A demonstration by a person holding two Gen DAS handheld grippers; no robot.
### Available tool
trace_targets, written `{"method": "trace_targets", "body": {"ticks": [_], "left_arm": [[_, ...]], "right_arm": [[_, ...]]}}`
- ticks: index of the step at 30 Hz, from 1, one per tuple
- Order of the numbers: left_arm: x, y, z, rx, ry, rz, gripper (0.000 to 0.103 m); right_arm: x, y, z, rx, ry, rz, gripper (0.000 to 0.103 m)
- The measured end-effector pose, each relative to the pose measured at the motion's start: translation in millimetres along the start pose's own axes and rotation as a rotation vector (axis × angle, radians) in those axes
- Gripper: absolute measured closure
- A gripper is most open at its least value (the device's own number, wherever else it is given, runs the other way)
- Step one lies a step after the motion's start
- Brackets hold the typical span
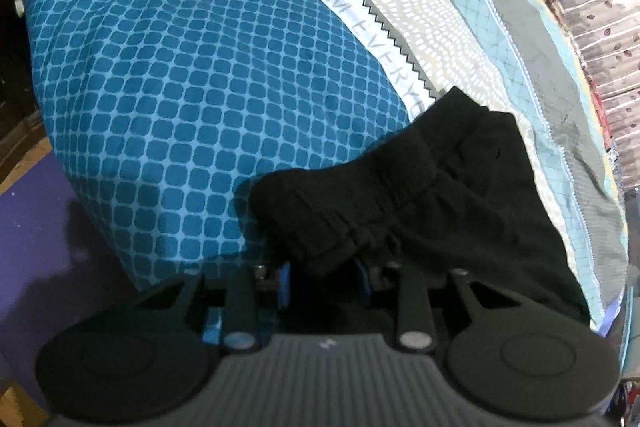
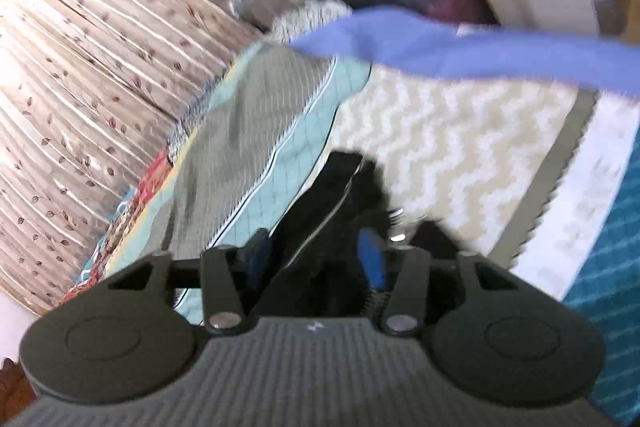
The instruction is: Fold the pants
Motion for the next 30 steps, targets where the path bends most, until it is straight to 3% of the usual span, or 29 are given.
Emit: {"method": "trace_targets", "body": {"ticks": [3,6,12,14,15,16,18,23,27,30], "left_arm": [[-1.1,-7.7,3.3,0.016,-0.013,0.012,0.075],[-2.2,-10.3,7.2,0.023,-0.032,0.015,0.074],[-0.2,-8.9,6.2,0.015,-0.023,0.007,0.074],[1.2,-6.9,6.5,0.012,-0.030,0.004,0.075],[1.6,-5.3,5.7,0.009,-0.033,0.001,0.078],[1.5,-3.3,4.6,0.007,-0.037,-0.004,0.083],[0.9,2.4,3.2,0.003,-0.042,-0.018,0.087],[-1.2,28.9,3.0,-0.021,-0.080,-0.096,0.089],[-7.7,36.2,-16.6,0.013,-0.141,-0.141,0.088],[-12.3,30.4,-36.5,0.024,-0.209,-0.102,0.087]], "right_arm": [[-33.0,26.9,-6.3,-0.049,0.022,-0.051,0.042],[-60.1,34.9,-17.1,-0.045,0.014,-0.135,0.042],[-59.3,-3.2,-22.7,0.008,0.047,-0.182,0.041],[-48.5,-14.5,-27.9,0.014,0.098,-0.217,0.060],[-42.7,-19.7,-30.3,0.042,0.132,-0.233,0.088],[-39.1,-22.0,-32.4,0.064,0.153,-0.257,0.089],[-32.0,-3.1,-27.5,0.009,0.156,-0.248,0.091],[-39.1,91.3,12.8,-0.178,0.099,-0.197,0.092],[-71.5,162.8,22.9,-0.272,0.111,-0.285,0.092],[-109.3,191.8,13.3,-0.258,0.101,-0.395,0.092]]}}
Point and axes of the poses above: each gripper's, at about its wrist camera, not at the fingertips, and y roughly against the way its jaws point, x to its left, z to its top, the point moved 4 cm from there along -y, roughly the way its jaws point, and after that the axes turned 4 degrees about -y, right-handed, at the moved point
